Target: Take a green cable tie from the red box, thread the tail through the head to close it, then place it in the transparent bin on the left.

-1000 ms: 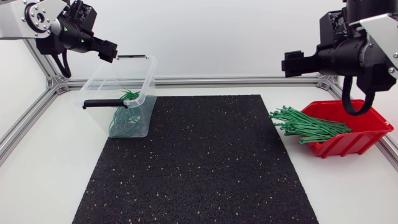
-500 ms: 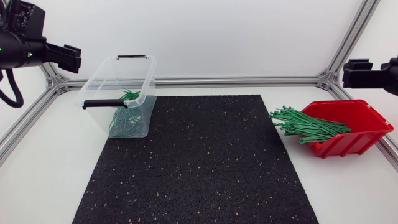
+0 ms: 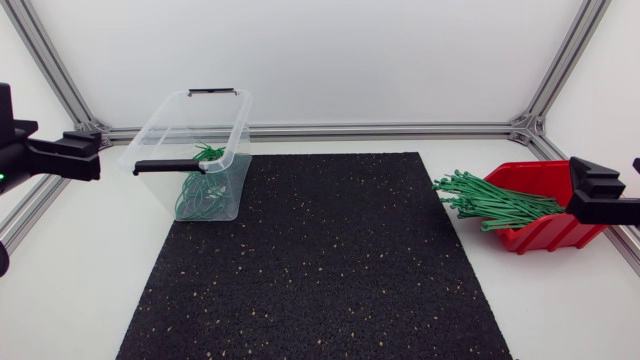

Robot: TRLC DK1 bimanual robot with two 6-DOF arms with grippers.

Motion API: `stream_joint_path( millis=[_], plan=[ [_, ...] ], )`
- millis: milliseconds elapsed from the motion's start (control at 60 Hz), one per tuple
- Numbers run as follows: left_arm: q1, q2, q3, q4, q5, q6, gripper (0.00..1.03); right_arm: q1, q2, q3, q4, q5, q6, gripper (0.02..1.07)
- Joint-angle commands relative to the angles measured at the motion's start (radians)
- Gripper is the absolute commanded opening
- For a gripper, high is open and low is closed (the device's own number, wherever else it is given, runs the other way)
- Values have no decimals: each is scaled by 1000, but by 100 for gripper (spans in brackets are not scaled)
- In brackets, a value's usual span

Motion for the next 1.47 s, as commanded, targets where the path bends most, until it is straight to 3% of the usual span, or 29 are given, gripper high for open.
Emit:
stream_joint_path(
  millis=[0,333,800,1250,1450],
  plan=[
    [8,-65,-68,25,-1,-31,100,16,-39,-61,22,-6,18,102],
    [8,-298,-262,77,-1,-88,100,68,-191,-250,114,-26,58,102],
    [17,-533,-512,145,80,-158,100,137,-393,-502,238,-51,112,102],
    [26,-761,-757,210,159,-227,100,137,-393,-502,238,-51,112,102],
    [26,-761,-757,210,159,-227,100,137,-393,-502,238,-51,112,102]
  ],
)
